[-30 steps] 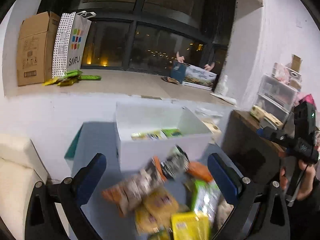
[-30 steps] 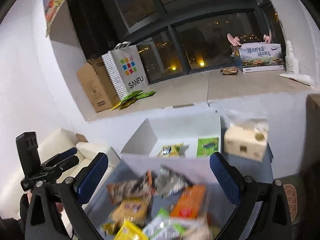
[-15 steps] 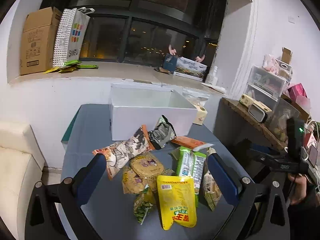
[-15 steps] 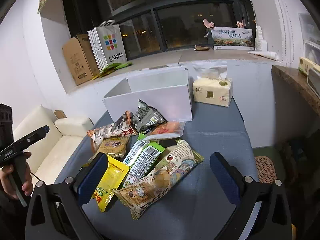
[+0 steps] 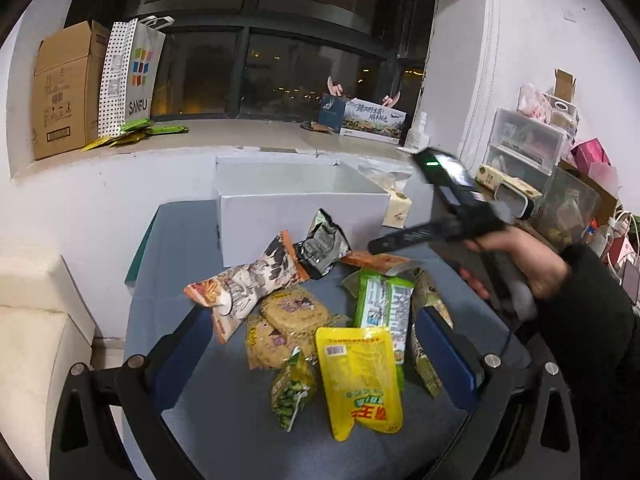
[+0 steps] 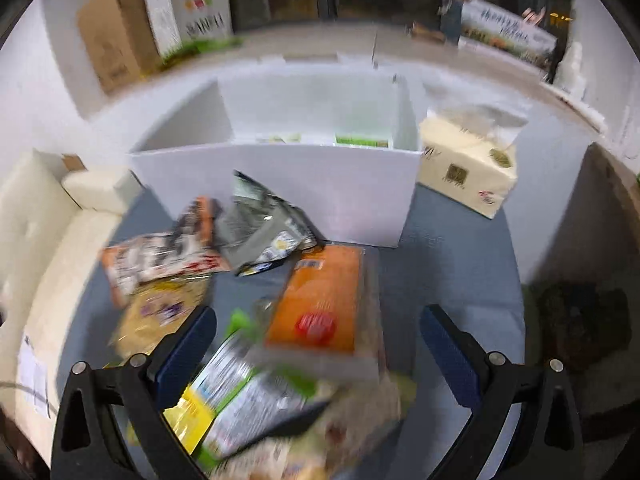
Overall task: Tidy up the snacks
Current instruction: 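Grasp an orange bread pack with the right tool while the left tool grasps a printed chip bag, then drop the orange pack and printed bag into the white box with both tools, then grasp a silver snack bag with the right tool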
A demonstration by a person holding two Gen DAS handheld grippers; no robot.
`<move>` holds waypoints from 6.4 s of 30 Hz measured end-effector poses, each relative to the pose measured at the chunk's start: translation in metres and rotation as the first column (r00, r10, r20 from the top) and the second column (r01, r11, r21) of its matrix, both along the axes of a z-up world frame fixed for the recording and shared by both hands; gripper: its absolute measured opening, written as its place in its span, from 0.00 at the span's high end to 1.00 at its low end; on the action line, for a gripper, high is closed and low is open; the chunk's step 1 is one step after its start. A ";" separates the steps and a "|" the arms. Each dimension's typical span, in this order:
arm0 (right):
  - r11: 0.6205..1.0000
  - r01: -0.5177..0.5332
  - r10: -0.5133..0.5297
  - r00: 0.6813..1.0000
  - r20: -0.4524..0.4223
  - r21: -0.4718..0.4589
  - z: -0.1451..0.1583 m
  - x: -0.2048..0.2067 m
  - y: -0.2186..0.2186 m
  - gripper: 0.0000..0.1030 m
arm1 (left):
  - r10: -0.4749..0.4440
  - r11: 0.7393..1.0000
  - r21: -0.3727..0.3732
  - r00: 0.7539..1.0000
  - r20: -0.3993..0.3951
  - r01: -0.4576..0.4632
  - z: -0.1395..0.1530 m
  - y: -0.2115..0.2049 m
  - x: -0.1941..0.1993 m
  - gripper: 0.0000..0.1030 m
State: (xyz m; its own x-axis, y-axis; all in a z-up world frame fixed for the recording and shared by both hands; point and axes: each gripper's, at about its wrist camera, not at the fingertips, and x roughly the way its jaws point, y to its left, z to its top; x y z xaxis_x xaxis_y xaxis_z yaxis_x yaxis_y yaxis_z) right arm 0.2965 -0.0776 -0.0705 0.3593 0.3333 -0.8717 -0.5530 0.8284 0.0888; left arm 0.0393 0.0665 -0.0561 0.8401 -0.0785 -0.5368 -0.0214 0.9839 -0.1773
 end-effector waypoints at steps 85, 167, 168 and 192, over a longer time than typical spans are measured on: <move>0.944 0.035 -0.106 0.974 0.200 0.328 0.085 0.058 0.013 0.41 | 0.134 0.949 -0.291 0.991 0.021 -0.122 0.051 0.106 0.245 0.62; 0.913 -0.106 -0.006 0.962 0.272 0.394 0.040 -0.135 -0.101 0.00 | -0.023 0.999 -0.023 0.973 0.229 0.029 0.036 -0.026 -0.049 0.00; 0.918 -0.113 0.006 0.962 0.272 0.380 0.039 -0.128 -0.093 0.00 | -0.023 0.999 -0.023 0.973 0.228 0.029 0.034 -0.026 -0.049 0.00; 0.855 0.360 -0.193 0.889 -0.416 0.374 -0.073 0.053 0.029 0.36 | 0.052 0.992 -0.125 0.984 0.170 -0.031 0.009 0.007 -0.048 0.00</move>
